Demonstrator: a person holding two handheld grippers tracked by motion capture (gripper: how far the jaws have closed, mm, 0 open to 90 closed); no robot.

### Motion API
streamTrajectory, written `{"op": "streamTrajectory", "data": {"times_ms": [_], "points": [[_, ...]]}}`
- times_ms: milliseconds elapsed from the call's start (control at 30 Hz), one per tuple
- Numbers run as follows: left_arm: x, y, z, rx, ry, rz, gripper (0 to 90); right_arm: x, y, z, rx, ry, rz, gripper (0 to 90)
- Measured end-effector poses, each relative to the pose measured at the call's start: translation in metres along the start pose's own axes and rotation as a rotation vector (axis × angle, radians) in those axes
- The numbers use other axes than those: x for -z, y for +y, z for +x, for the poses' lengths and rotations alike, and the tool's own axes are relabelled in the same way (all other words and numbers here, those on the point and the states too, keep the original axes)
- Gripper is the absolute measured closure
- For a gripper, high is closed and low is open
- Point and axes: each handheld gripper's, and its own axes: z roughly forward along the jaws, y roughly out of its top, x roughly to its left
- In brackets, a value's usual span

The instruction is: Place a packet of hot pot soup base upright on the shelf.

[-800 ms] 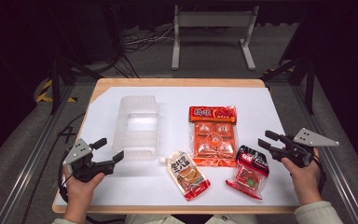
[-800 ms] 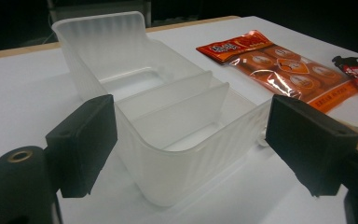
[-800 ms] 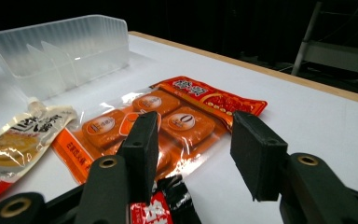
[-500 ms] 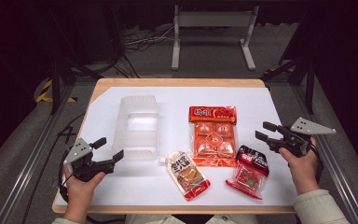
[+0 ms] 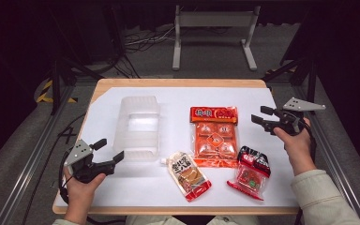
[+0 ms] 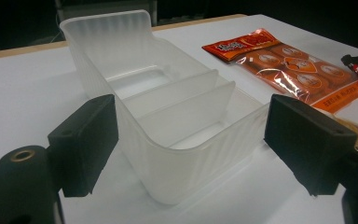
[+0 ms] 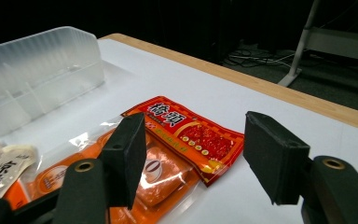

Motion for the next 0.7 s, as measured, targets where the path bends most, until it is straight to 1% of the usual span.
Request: {"op": "streamTrajectory", "data": {"times_ms": [67,100,133,167,200,233,267,333,400,467,500,533,600,667,700], "points": [[0.000,0.000,0.000,0.000,0.001,0.000,18.1,-0.003,0.001,-0.002,-0.003,0.001,0.000,39.9],[0.000,0.000,0.000,-0.001,-0.001,0.005,18.1,-0.010,0.003,-0.005,-0.013,0.002,0.002,39.2],[-0.001,0.000,0.000,0.000,-0.002,0.005,18.1,-0.010,0.003,-0.005,-0.013,0.002,0.002,39.2],[-0.001,-0.001,0.000,0.001,-0.002,0.006,18.1,-0.016,0.004,-0.008,-0.025,0.001,0.011,37.6],[-0.001,-0.001,0.000,-0.001,-0.001,0.006,18.1,-0.016,0.004,-0.008,-0.025,0.001,0.011,37.6],[-0.002,-0.001,0.000,-0.001,-0.003,0.007,18.1,-0.021,0.005,-0.011,-0.030,-0.001,0.015,36.7],[-0.002,-0.001,0.000,-0.002,-0.004,0.007,18.1,-0.021,0.005,-0.011,-0.030,-0.001,0.015,36.7],[-0.001,-0.001,0.000,0.001,-0.004,0.007,18.1,-0.028,0.007,-0.013,-0.042,0.002,0.022,35.2],[-0.001,-0.001,0.000,0.000,-0.004,0.006,18.1,-0.035,0.008,-0.015,-0.035,-0.002,0.026,33.8],[0.000,-0.002,-0.001,-0.003,-0.003,0.011,18.1,-0.044,0.008,-0.018,-0.030,0.005,0.041,31.5],[0.000,-0.002,-0.001,-0.003,-0.003,0.011,18.1,-0.044,0.008,-0.018,-0.030,0.005,0.041,31.5],[0.001,-0.003,-0.001,-0.002,-0.001,0.011,18.1,-0.055,0.009,-0.022,-0.023,0.002,0.070,30.5],[0.002,-0.004,-0.002,-0.002,-0.002,0.014,18.0,-0.058,0.009,-0.024,-0.025,0.002,0.072,30.4],[0.004,-0.006,-0.003,0.000,0.000,0.019,18.0,-0.068,0.010,-0.029,-0.028,-0.001,0.091,29.3],[0.005,-0.007,-0.003,0.001,0.000,0.018,18.0,-0.070,0.010,-0.030,-0.029,-0.001,0.095,28.9]]}}
